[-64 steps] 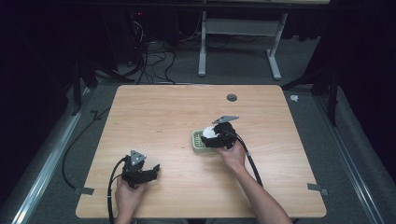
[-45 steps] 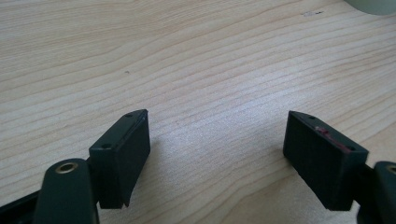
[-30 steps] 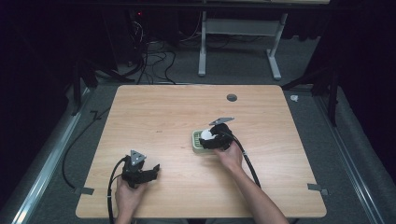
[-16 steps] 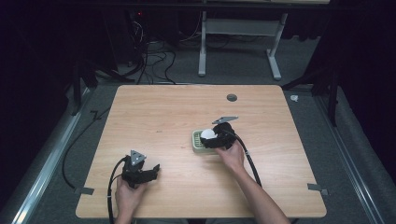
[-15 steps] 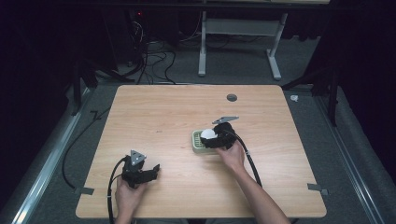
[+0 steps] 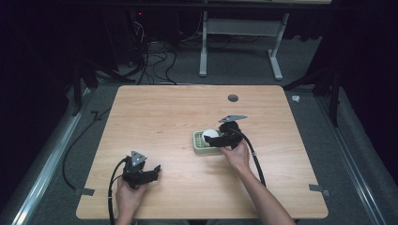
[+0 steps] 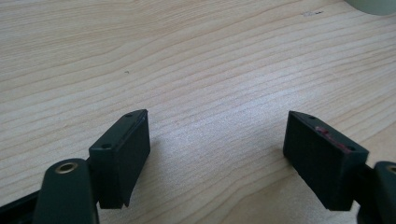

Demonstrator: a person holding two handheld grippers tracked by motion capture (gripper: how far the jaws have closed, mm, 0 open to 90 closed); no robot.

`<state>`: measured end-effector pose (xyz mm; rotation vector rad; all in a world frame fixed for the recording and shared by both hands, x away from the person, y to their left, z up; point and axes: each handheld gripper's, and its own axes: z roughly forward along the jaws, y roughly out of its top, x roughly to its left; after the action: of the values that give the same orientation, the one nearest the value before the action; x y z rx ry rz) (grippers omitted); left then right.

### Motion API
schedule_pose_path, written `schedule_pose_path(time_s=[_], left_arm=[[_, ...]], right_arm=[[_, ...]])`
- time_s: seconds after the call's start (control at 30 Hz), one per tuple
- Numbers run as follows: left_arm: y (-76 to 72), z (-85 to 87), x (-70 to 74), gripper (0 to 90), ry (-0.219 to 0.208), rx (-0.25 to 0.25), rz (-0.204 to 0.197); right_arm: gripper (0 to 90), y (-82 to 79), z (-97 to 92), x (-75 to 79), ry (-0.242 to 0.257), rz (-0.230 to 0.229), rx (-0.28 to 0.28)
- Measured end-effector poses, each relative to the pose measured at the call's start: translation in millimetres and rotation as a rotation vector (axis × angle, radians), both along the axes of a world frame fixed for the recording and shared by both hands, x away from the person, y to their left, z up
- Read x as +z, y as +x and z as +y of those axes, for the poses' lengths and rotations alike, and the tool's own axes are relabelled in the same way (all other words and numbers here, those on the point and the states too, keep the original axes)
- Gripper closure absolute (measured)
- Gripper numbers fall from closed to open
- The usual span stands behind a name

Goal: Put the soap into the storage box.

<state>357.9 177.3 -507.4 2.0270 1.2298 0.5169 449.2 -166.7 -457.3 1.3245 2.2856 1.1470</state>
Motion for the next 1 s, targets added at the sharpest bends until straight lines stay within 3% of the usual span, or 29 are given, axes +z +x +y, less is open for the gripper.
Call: schedule_pose_path(time_s=[1.0], left_arm=[[0.0, 0.0, 0.0, 23.4, 0.000, 0.000, 0.000]], right_arm=[[20.2, -18.0, -39.2, 25.7, 0.049, -0.059, -0.039]])
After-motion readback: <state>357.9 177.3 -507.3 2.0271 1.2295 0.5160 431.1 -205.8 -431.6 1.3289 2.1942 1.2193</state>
